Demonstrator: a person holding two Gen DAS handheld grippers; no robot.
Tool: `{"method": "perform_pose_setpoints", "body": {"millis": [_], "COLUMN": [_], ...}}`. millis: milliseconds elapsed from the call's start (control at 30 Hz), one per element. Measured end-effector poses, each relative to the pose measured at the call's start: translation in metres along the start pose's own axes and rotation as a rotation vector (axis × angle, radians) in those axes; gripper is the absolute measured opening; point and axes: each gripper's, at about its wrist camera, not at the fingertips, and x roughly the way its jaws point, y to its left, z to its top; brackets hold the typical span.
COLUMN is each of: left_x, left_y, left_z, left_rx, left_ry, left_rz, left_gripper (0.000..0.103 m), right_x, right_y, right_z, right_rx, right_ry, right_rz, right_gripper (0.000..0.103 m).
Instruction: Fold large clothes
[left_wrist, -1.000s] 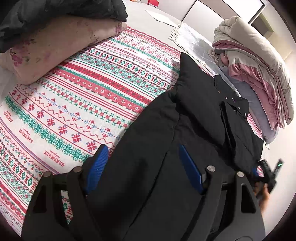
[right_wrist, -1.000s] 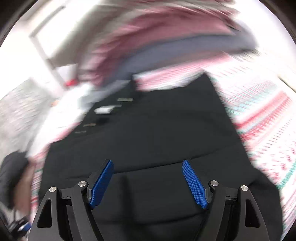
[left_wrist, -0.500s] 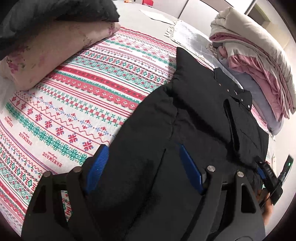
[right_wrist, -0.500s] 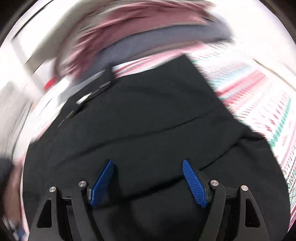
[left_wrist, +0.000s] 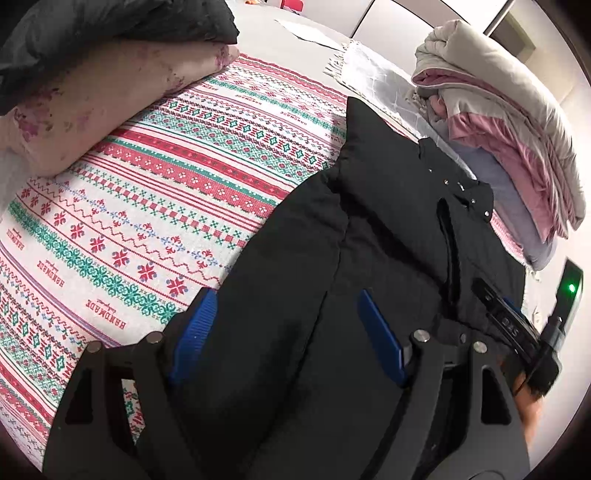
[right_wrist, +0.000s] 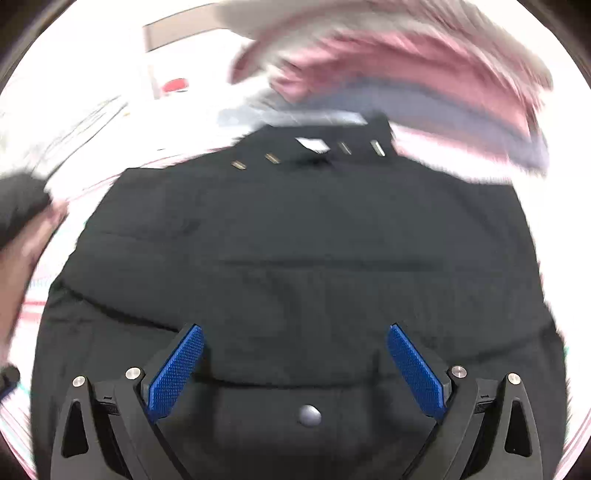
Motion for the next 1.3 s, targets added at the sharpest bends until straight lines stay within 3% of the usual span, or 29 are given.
{"method": "perform_pose_setpoints", "body": {"millis": [133, 233, 333, 367, 400, 433, 533, 600, 667, 733, 767, 833, 900, 933, 1033, 1100, 1300], "left_x": [-0.001, 0.0, 0.001, 0.001, 0.001, 0.001, 0.0, 0.0, 0.002, 0.005, 0.006, 0.007, 0.005, 0.005, 0.006, 0.007, 0.0], "left_y": [0.002, 0.005, 0.01, 0.012, 0.014, 0.016, 0.018, 0.018, 0.016, 0.015, 0.016, 0.017, 0.017, 0.016, 0.013, 0.01, -0.002], "left_z": [0.002, 0.004, 0.008, 0.009, 0.01, 0.011, 0.015, 0.017, 0.016, 0.015, 0.014, 0.014, 0.014, 0.014, 0.012, 0.009, -0.005], "left_rx": [-0.012, -0.013, -0.008, -0.014, -0.017, -0.02, -0.04, -0.046, -0.037, -0.029, -0.029, -0.03, -0.025, -0.02, -0.002, 0.007, 0.076], "left_ry": [0.011, 0.019, 0.027, 0.029, 0.032, 0.037, 0.037, 0.035, 0.035, 0.04, 0.043, 0.047, 0.037, 0.033, 0.034, 0.037, 0.044], "left_rz": [-0.023, -0.02, -0.002, 0.007, 0.008, 0.003, -0.012, -0.016, -0.008, 0.009, 0.013, 0.017, 0.02, 0.023, 0.029, 0.03, 0.029], "left_gripper": [0.079, 0.079, 0.079, 0.079, 0.079, 0.079, 0.079, 0.079, 0.079, 0.079, 0.079, 0.079, 0.079, 0.079, 0.079, 0.079, 0.079], "right_x": [0.019, 0.046, 0.083, 0.091, 0.093, 0.084, 0.05, 0.043, 0.059, 0.1, 0.112, 0.095, 0.08, 0.069, 0.016, -0.019, -0.072], "right_y": [0.036, 0.052, 0.057, 0.054, 0.05, 0.04, 0.009, -0.003, -0.003, 0.015, 0.024, 0.026, 0.013, 0.006, -0.026, -0.048, -0.15], "right_z": [0.028, 0.042, 0.055, 0.059, 0.065, 0.066, 0.083, 0.086, 0.084, 0.073, 0.066, 0.061, 0.057, 0.053, 0.027, 0.003, -0.104], "right_rx": [-0.047, -0.044, -0.053, -0.044, -0.009, 0.045, 0.26, 0.346, 0.367, 0.286, 0.22, 0.178, 0.259, 0.293, 0.365, 0.373, 0.528], "right_ry": [0.021, 0.053, 0.133, 0.145, 0.14, 0.113, -0.094, -0.15, -0.116, 0.078, 0.134, 0.053, 0.089, 0.101, 0.046, 0.005, 0.008], "right_rz": [0.044, 0.056, -0.026, -0.035, -0.006, 0.021, 0.153, 0.196, 0.2, 0.186, 0.168, 0.161, 0.281, 0.343, 0.477, 0.479, 0.34], "right_gripper": [0.095, 0.079, 0.044, 0.027, 0.014, 0.009, 0.008, 0.008, 0.009, 0.014, 0.015, 0.019, 0.035, 0.039, 0.055, 0.068, 0.073]}}
